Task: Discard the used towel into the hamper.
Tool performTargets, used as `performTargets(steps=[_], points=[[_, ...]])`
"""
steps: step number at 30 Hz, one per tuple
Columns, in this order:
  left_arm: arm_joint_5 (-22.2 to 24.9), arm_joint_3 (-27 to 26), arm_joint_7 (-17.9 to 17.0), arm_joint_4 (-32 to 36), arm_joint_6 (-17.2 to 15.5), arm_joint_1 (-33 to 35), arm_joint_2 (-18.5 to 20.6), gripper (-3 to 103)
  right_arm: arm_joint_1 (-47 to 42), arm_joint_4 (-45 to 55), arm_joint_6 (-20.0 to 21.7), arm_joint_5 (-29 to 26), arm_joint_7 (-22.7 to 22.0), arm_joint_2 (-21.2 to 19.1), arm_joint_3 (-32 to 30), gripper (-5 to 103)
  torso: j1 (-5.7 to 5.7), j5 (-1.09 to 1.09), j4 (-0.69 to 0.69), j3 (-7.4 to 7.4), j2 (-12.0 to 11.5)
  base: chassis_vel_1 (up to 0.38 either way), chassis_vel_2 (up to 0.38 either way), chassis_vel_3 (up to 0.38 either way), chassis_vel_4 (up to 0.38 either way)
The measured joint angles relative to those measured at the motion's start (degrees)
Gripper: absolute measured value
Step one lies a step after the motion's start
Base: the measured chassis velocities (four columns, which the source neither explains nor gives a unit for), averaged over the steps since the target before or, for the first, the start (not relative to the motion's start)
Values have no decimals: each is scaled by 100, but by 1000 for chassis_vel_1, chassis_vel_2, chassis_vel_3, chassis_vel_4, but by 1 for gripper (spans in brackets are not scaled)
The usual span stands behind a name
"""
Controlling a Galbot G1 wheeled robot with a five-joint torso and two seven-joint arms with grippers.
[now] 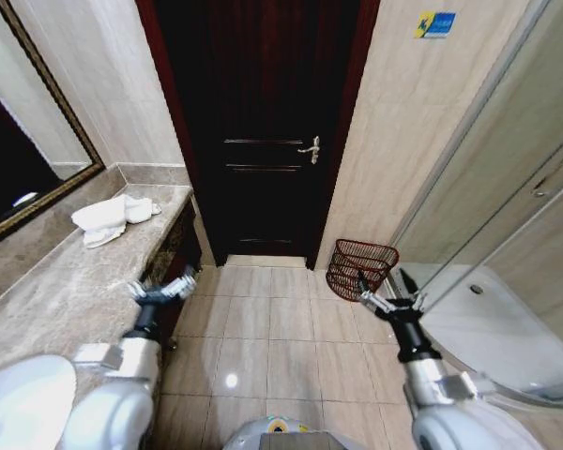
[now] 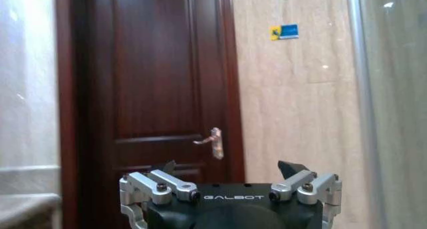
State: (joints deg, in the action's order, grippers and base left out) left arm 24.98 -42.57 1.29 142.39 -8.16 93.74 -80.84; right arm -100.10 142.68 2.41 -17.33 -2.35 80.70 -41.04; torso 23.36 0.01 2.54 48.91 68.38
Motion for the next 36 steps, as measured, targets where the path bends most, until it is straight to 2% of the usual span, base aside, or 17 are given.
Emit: performTargets(steps=[1, 3, 8, 20, 36], points=[[0, 0, 0, 0, 0, 0, 0, 100, 0, 0, 0, 0, 0, 0, 0, 100, 0, 0, 0, 0, 0, 0, 0, 0, 0], [45, 12, 17, 47, 2, 59, -35, 100, 368, -6, 423, -155, -323, -281, -229, 100, 0, 0, 2, 0, 0, 0, 0, 0, 0], [118, 18, -16, 75, 31, 140, -41, 100, 495, 47, 385, -532, -511, -522, -328, 100, 0, 0, 0, 0, 0, 0, 0, 0, 0], [-23, 169, -44, -46, 199, 259, -114, 100, 483, 20, 335, -606, -254, -540, -222, 100, -1, -1, 0, 0, 2, 0, 0, 0, 0], [-159, 190, -48, -65, 310, 292, -133, 100, 447, -9, 194, -580, -154, -529, -217, 100, -1, 0, 1, 0, 2, -36, 39, 38, -42]])
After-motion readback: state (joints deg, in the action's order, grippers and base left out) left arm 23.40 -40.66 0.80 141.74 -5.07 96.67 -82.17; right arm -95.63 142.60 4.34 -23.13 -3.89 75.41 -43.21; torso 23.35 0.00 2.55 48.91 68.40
